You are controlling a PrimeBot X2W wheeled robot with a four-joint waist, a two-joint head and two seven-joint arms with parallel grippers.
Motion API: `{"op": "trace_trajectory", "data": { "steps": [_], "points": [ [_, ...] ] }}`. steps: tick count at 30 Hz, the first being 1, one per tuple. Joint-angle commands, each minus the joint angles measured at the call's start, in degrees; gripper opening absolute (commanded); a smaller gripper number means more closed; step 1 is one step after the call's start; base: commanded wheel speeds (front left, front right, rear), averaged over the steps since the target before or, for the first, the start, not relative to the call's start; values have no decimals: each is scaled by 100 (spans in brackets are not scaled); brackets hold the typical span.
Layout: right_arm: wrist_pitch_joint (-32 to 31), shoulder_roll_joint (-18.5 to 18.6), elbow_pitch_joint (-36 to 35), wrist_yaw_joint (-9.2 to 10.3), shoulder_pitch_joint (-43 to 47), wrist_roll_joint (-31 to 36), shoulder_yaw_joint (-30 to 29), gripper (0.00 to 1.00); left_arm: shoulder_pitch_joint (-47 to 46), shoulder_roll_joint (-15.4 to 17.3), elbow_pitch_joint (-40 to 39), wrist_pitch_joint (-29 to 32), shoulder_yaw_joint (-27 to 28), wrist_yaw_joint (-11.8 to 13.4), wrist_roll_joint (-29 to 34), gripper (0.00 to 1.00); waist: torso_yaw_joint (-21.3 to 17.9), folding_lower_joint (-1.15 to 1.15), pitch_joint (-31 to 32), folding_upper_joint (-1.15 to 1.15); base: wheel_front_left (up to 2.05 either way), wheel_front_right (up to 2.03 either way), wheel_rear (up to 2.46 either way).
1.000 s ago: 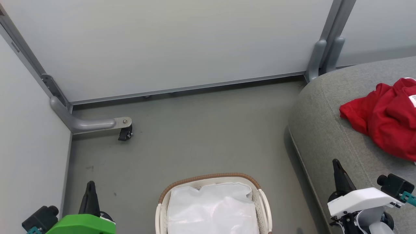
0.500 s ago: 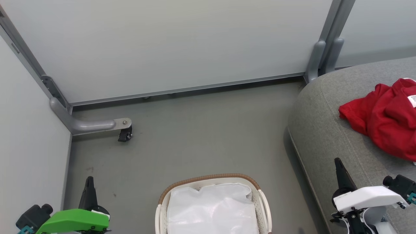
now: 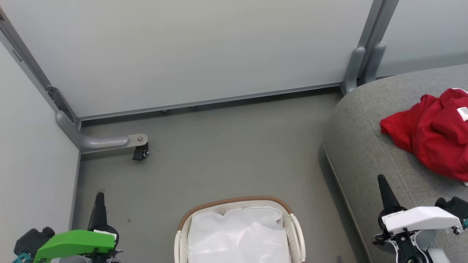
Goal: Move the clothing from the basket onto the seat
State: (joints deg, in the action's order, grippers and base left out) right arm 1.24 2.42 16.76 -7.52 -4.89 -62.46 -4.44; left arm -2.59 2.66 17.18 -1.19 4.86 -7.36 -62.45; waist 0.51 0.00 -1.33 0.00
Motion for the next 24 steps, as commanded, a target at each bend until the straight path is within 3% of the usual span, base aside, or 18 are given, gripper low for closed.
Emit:
{"op": "trace_trajectory", "data": {
  "steps": [1, 24],
  "points": [
    [-44, 40, -84, 2, -112, -172, -25, 0, -148, 33, -64, 34, 24, -12, -174, 0, -1, 0, 3, 0, 0, 0, 0],
    [-375, 49, -174, 3, -136, -1400, -113, 0, -260, 35, -180, 363, 94, -17, -1401, 0, -19, 0, 44, 0, 0, 0, 0]
  ]
}}
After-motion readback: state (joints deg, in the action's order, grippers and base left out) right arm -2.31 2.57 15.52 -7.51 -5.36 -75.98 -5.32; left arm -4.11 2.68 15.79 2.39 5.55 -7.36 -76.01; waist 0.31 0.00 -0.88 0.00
